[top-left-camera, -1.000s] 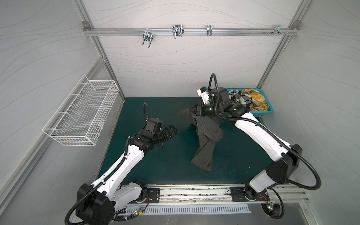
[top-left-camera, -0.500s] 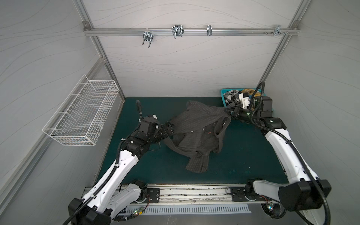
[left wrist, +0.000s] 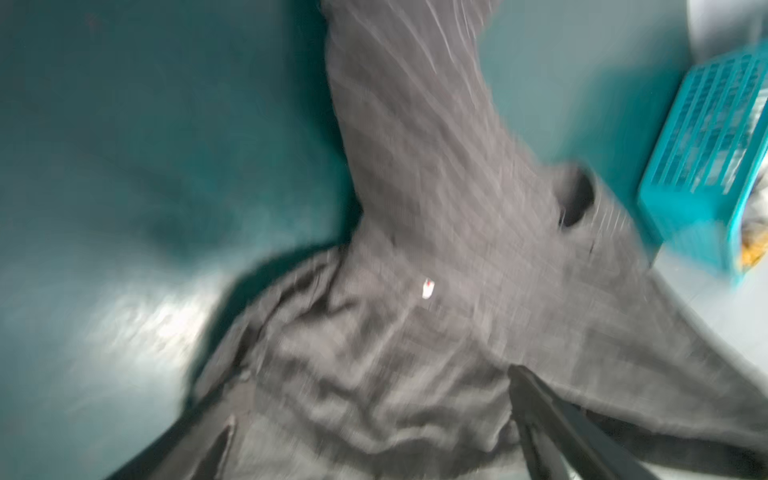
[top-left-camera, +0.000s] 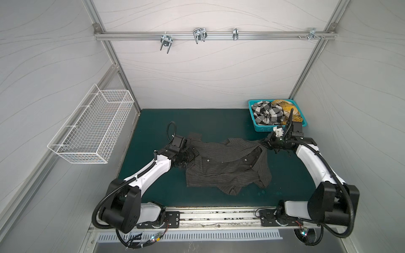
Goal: Fold and stack the long sleeve shirts
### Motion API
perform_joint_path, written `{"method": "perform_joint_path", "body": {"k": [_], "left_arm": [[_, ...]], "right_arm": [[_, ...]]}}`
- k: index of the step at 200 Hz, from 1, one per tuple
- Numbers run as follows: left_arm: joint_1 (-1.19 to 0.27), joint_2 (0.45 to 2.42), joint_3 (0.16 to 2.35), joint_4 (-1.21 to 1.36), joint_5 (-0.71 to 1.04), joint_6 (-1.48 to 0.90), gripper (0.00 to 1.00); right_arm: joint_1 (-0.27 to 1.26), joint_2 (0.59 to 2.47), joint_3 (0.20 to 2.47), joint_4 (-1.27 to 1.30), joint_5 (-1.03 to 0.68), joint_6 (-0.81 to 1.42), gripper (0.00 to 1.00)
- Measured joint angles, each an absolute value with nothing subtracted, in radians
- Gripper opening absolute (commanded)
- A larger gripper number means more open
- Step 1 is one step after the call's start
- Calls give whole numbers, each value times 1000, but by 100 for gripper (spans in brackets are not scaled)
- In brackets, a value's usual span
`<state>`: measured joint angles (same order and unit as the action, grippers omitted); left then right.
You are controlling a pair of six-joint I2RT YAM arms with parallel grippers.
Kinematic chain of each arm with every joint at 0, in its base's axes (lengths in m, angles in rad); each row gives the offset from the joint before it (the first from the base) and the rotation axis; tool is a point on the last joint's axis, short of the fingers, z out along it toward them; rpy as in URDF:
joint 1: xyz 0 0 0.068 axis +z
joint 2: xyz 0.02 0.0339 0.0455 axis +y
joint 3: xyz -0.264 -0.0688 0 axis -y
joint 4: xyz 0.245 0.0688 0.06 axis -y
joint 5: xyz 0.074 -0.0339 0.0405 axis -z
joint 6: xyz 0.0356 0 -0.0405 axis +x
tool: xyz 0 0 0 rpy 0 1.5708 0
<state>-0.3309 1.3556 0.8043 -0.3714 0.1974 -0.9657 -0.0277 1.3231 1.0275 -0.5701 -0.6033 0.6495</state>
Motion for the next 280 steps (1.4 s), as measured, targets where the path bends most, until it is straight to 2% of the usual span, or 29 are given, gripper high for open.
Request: {"method": "perform_joint_path", "body": {"k": [41,98,110,132,149,172,189,222,232,237,240,245,280], "left_arm": [[-244,1524,849,-269,229,-1005,69],[-244,1672,966,-172,289,-1005,40],[-245,1695,969,-157,302,-1010,41],[-245,1710,960,-160,316,-1028,54],[-245,1696,949,-172,311,-1032,59],[-245,1660,941,-218,287,-1032,59],[-244,1654,940,-232,284,-1033,55],[-245,1700,927,-216,296,-1054,43],[-245,1725,926,-212,302,-1057,30],[-244,1738,927,-209,305,-1064,21],[-244,1745,928,-207,306,-1060,11],[-244,1751,932,-205,308,-1065,1],[-232,1769,1037,-287,285,-1039,0]], "right_arm": [[70,1336,1031,-570,-588,648,0],[183,1336,1048,-580,-556,650,0],[183,1336,1049,-582,-550,650,0],[183,1336,1058,-597,-539,650,0],[183,1336,1072,-606,-532,650,0],[183,1336,1085,-613,-530,650,0],[183,1336,1087,-616,-530,650,0],[183,1336,1089,-624,-527,650,0],[183,1336,1091,-628,-525,649,0],[183,1336,1093,-631,-524,648,0],[183,1336,1093,-632,-523,648,0],[183,1336,1095,-634,-522,647,0],[183,1336,1134,-662,-503,634,0]]}}
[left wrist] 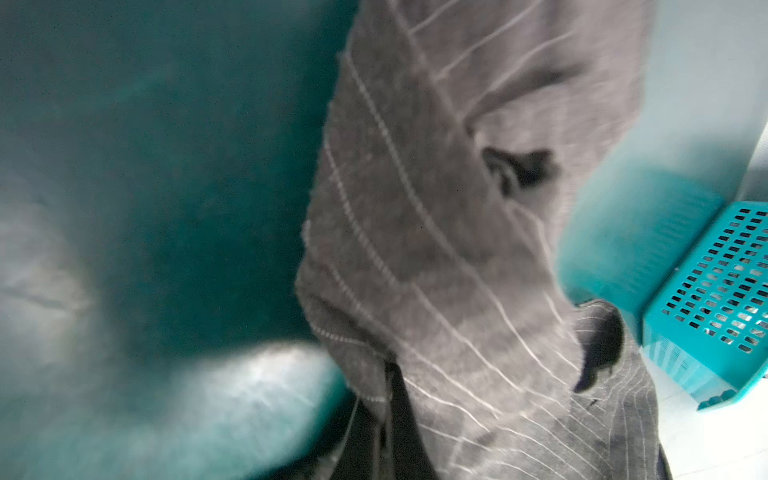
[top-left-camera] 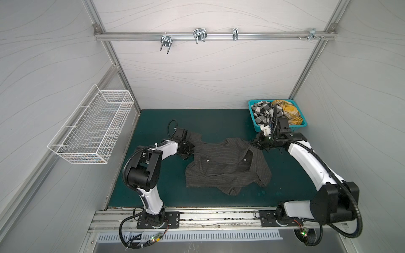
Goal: Fold and stack the long sleeve shirts
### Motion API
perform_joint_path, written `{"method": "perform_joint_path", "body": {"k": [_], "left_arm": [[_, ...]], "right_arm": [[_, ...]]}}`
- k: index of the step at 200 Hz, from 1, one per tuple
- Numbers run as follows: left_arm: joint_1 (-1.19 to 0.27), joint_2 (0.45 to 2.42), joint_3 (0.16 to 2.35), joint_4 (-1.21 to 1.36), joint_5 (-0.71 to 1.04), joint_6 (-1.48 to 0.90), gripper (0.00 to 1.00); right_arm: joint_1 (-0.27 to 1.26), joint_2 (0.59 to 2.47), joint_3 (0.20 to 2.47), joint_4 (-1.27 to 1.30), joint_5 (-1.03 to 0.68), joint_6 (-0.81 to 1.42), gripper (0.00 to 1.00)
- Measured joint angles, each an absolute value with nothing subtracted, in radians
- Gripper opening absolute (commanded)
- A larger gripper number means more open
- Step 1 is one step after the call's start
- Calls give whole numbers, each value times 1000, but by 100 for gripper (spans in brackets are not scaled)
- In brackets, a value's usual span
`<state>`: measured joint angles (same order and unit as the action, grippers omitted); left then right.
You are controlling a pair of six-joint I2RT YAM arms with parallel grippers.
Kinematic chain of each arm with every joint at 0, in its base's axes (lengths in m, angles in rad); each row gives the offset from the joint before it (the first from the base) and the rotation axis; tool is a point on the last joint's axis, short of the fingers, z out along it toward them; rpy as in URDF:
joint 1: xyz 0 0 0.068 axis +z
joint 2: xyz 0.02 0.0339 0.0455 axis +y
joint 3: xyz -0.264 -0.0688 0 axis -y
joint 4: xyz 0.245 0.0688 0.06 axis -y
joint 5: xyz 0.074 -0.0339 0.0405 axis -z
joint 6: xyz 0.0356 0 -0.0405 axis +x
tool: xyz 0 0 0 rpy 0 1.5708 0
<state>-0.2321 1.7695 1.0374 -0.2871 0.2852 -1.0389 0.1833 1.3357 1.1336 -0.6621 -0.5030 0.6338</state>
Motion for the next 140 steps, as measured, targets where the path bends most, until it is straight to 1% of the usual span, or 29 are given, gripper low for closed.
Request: {"method": "perform_joint_path", "body": {"k": [19,43,54,77,86,96,102,108,115,123,130,134,137,140], "left_arm": [[-215,1765,1191,-395,239,-986,0],[-179,1760,1482,-537,155,-896,0],[-160,1760,1636,-600,122,-861,0],[-117,1760,1978,-713,52,-800,0],[-107,1754,2086,-732,32,-784,0],[-96,1731,2157,-744,17,-772,0],[-91,1703,2170,-744,10,-767,7],[-89,1669,2162,-747,6,-763,21],[-90,1620,2123,-743,5,-762,39],[-91,1546,2032,-727,8,-764,53],[-91,1490,1943,-724,13,-768,63],[-93,1456,1882,-709,16,-771,74],[-93,1423,1814,-690,21,-775,77],[-93,1396,1760,-673,22,-779,78]], "right_arm": [[183,1350,1197,-673,-493,630,0],[183,1438,1359,-670,-488,628,0],[181,1499,1471,-676,-490,628,0],[165,1633,1783,-673,-512,632,0],[154,1662,1889,-658,-521,637,0],[144,1674,1996,-634,-538,642,0],[141,1674,2037,-620,-549,649,0],[139,1667,2072,-600,-566,658,0],[136,1650,2089,-573,-582,666,0],[138,1623,2082,-546,-597,676,0],[144,1592,2057,-532,-612,682,0],[151,1569,2027,-516,-616,683,0],[157,1546,1995,-506,-619,682,0],[162,1533,1972,-500,-621,680,0]]}}
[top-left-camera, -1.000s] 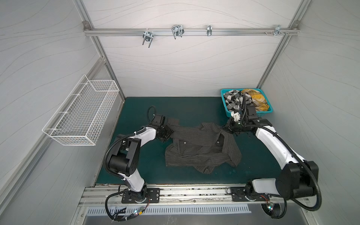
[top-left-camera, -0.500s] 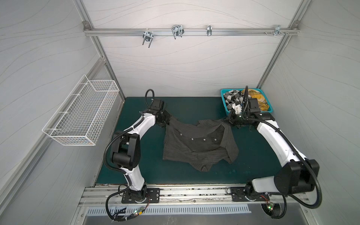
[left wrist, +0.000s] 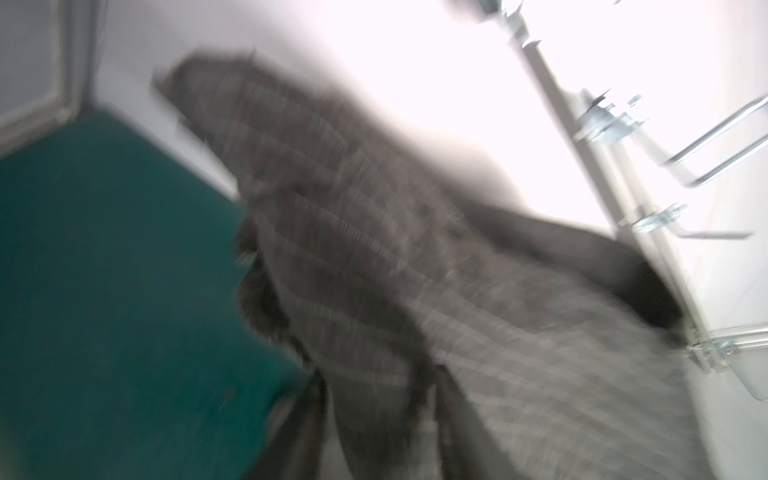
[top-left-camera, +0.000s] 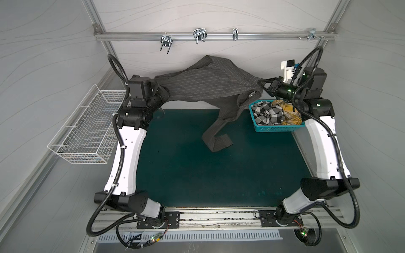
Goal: Fold and stack the long sleeve shirts
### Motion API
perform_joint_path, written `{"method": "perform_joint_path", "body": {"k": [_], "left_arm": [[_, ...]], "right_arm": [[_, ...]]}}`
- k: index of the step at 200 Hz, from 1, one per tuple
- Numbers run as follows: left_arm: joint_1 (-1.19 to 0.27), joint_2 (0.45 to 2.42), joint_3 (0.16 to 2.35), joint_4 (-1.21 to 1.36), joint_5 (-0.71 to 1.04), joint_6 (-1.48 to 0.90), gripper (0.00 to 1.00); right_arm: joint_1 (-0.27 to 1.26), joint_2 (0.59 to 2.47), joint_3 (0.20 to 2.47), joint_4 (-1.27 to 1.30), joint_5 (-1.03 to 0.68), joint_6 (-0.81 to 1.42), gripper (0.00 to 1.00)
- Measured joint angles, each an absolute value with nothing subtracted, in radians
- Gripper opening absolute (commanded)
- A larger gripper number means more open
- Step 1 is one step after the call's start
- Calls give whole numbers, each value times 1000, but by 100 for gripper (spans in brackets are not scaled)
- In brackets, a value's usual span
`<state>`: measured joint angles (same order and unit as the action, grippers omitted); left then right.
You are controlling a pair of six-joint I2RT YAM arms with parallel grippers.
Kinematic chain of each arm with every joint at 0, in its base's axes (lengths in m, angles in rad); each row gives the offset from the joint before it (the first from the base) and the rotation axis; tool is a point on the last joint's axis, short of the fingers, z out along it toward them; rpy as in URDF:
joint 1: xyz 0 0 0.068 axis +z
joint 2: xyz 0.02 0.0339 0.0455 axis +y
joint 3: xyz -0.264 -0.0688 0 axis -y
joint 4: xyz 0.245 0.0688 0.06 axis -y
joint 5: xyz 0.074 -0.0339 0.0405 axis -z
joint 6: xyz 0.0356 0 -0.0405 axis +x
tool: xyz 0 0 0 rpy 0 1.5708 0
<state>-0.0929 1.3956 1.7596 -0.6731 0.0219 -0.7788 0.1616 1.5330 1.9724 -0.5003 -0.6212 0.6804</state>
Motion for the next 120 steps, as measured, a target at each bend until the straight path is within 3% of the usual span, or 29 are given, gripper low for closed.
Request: {"method": "perform_joint_path", "body": {"k": [36,60,83,120], "left_arm": [[-94,1206,1103,-657,99,-838,78],[-94,1127,802,-689,160,-874,82],[-94,1031,672,-708,196,-896,86],[-95,1067,652,-619,255,-920,88]], "right_arm": [[232,1305,1437,-508,-607,653,0],[216,1260,1087,-576,-534,635,0],[192,1262,907,-669,-492,627,0],[187,1265,965,-700,-469,608,0]]}}
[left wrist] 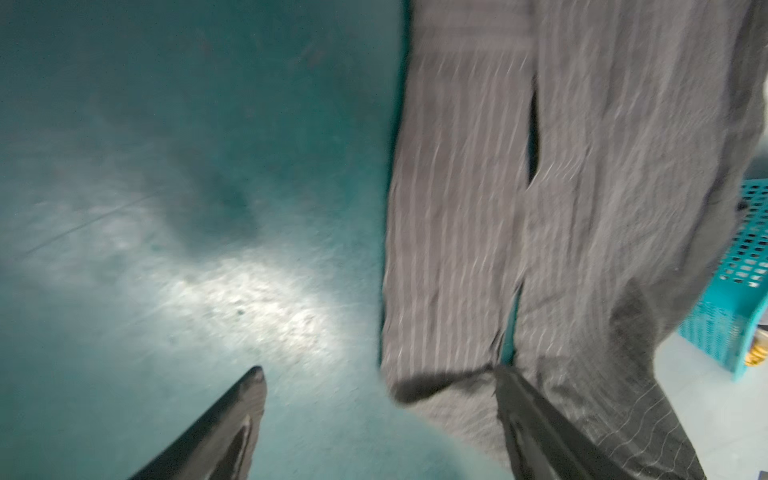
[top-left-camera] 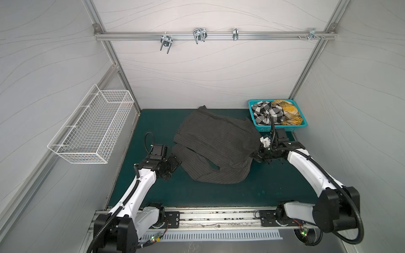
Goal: Fold and stack the long sleeve shirts
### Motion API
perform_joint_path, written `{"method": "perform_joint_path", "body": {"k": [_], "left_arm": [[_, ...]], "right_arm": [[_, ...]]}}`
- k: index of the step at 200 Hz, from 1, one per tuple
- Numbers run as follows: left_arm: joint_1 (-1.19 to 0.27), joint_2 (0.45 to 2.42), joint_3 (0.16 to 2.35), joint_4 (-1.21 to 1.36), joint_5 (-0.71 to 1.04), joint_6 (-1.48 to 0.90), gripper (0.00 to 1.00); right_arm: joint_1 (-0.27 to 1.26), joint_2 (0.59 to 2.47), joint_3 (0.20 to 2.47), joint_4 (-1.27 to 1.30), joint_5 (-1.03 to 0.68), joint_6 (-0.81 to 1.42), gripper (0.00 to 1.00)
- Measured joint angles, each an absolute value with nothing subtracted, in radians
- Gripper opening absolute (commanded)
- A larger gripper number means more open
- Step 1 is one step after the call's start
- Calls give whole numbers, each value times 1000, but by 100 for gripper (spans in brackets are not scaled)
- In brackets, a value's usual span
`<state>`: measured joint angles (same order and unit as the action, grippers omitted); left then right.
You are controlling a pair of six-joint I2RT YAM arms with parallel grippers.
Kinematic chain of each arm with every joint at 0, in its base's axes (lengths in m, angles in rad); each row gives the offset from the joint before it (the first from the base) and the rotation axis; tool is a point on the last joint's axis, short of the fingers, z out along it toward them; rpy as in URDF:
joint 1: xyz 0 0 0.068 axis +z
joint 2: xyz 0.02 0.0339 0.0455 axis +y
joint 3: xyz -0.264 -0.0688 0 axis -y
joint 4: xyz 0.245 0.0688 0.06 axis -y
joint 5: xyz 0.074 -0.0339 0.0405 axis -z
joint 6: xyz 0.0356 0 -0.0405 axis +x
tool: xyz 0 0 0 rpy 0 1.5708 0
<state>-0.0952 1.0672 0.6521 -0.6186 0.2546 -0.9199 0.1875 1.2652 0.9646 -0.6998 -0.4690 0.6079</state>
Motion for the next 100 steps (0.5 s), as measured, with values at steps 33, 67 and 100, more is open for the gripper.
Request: {"method": "perform_joint_path", "body": {"k": [33,67,100], "left_arm": [[-100,1253,652,-477,306,-945,77],[-89,1451,783,-450,299,-926,68],[-51,1604,1046,-445,258,-868,67]], "right_arm": [[191,1306,1097,-696,-469,595,0],[191,1322,1134,-699,-469,585,0],[191,1322,1131,-707,-465,575,0]]}}
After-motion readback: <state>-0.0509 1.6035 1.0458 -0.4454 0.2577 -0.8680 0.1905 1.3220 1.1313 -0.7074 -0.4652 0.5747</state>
